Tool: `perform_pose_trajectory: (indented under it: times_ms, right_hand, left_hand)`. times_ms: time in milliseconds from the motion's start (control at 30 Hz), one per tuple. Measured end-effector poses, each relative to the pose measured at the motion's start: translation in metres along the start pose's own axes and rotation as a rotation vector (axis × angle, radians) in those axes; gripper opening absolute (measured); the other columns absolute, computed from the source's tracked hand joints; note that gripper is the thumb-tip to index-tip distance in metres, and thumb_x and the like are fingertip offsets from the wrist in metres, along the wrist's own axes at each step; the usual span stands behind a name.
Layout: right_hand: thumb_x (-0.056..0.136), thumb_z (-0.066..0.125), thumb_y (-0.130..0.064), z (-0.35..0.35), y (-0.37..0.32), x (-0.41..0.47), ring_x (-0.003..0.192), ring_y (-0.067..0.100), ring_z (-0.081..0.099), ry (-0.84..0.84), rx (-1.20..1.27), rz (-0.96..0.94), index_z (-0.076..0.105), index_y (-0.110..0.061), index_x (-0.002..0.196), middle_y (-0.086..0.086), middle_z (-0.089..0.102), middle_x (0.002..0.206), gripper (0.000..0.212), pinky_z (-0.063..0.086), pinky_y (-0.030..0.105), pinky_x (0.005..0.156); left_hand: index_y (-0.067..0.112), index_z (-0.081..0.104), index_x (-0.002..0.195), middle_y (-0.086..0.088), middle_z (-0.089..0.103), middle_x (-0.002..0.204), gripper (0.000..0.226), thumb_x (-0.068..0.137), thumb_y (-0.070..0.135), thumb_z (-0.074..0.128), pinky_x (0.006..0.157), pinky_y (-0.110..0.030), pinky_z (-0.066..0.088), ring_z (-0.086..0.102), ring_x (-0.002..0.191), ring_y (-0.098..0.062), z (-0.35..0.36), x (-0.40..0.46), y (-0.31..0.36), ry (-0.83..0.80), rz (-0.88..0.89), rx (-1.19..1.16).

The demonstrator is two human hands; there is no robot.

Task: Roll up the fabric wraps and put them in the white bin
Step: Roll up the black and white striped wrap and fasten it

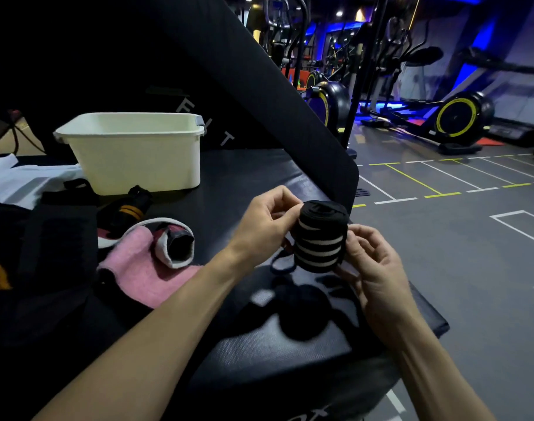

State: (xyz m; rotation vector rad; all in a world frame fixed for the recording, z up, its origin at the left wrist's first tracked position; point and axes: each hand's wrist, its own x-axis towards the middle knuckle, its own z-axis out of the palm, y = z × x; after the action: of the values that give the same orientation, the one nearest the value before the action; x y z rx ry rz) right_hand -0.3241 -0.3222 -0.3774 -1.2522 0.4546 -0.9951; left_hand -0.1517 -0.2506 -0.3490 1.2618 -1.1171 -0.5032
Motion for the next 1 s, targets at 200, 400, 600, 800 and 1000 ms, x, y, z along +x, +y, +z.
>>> perform_pose_trajectory:
  times_ms: [200,400,600,800,1000]
  right_hand:
    - [0.099,0.063,-0.018,0.005,0.003,-0.007,0.097,0.009,0.071,0.055,-0.299,-0.284,0.072,-0.013,0.11,-0.002,0.078,0.101,0.015,0.055,0.031,0.09]
    - [0.075,0.086,-0.037,0.017,0.011,-0.011,0.107,0.009,0.07,0.013,-0.547,-0.298,0.06,-0.025,0.129,-0.005,0.071,0.117,0.062,0.056,0.036,0.094]
    - [0.074,0.086,-0.031,0.006,-0.002,-0.009,0.099,0.006,0.071,0.028,-0.552,-0.328,0.065,-0.019,0.124,-0.005,0.074,0.11,0.056,0.057,0.029,0.089]
    - [0.074,0.089,-0.013,0.0,-0.004,-0.01,0.106,0.01,0.07,-0.073,-0.549,-0.324,0.061,-0.02,0.124,-0.007,0.073,0.113,0.058,0.055,0.033,0.092]
    - [0.078,0.084,-0.006,-0.004,-0.008,-0.01,0.114,0.017,0.067,-0.347,-0.456,-0.214,0.06,-0.017,0.125,0.002,0.072,0.119,0.054,0.052,0.033,0.098]
  left_hand:
    - [0.016,0.057,0.082,0.005,0.063,0.065,0.019,0.097,0.026,0.063,0.051,-0.036,0.052,0.062,0.057,-0.014,0.006,0.0,-0.005,0.131,0.118,0.158]
    - [0.014,0.056,0.085,-0.001,0.064,0.068,0.027,0.089,0.042,0.058,0.055,-0.042,0.055,0.062,0.062,-0.019,0.014,-0.003,-0.007,0.052,0.095,0.181]
    - [0.007,0.06,0.091,-0.006,0.068,0.08,0.009,0.097,0.012,0.066,0.055,-0.033,0.058,0.07,0.068,-0.021,0.007,-0.002,-0.002,-0.098,0.071,0.11]
    - [0.008,0.07,0.101,-0.007,0.074,0.084,0.009,0.092,0.005,0.073,0.053,-0.036,0.059,0.074,0.069,-0.024,-0.006,0.003,-0.003,-0.112,0.052,0.164]
    - [0.019,0.077,0.089,-0.004,0.075,0.079,0.007,0.093,0.014,0.074,0.053,-0.028,0.055,0.071,0.07,-0.018,-0.025,0.005,-0.003,-0.163,-0.01,0.15]
